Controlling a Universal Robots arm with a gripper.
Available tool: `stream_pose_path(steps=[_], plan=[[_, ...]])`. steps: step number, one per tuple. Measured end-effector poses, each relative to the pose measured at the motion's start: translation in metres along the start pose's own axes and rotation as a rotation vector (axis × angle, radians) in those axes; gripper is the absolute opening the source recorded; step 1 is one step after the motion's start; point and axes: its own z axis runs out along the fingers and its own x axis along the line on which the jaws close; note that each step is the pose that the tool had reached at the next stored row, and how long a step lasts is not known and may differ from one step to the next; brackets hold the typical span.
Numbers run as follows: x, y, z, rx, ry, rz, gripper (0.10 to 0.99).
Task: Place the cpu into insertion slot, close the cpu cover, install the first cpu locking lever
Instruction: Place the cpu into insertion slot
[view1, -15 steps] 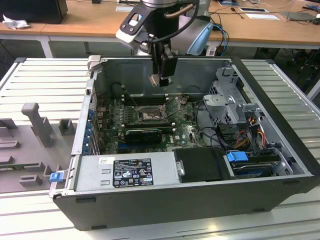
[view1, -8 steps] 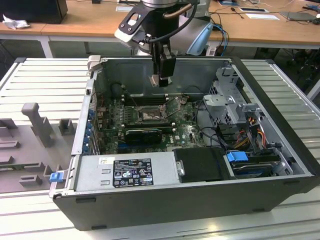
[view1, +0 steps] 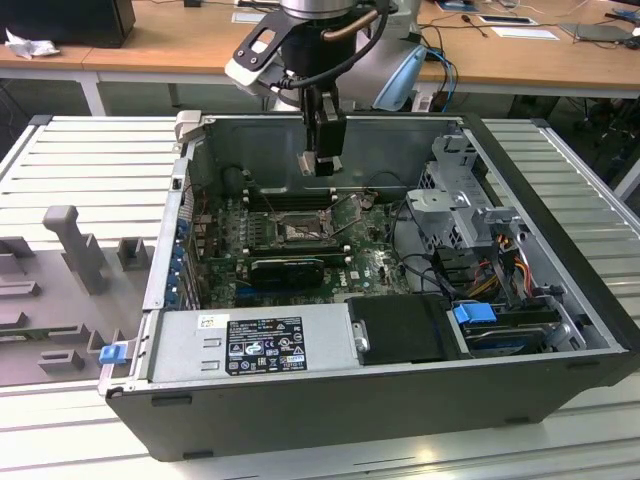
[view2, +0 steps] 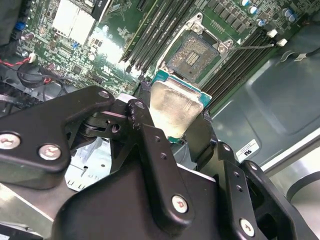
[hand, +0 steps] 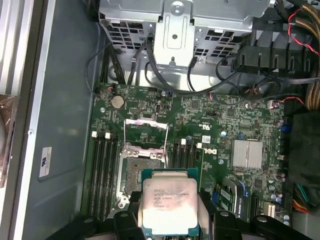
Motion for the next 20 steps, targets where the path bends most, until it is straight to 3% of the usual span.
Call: stream_pose_path(steps=[5, 10, 12, 15, 20], plan=[[0.0, -0.0006, 0.0036, 0.0, 0.0001, 0.001, 0.525], [0.0015, -0.0025, 0.0225, 0.002, -0.0037, 0.04, 0.525], [0.0015, -0.0028, 0.0262, 0.003, -0.0037, 0.042, 0.525], [0.002, -0.0034, 0.0324, 0.015, -0.003, 0.043, 0.525], [0.0048, -0.0041, 0.0451, 0.016, -0.0046, 0.063, 0.525]])
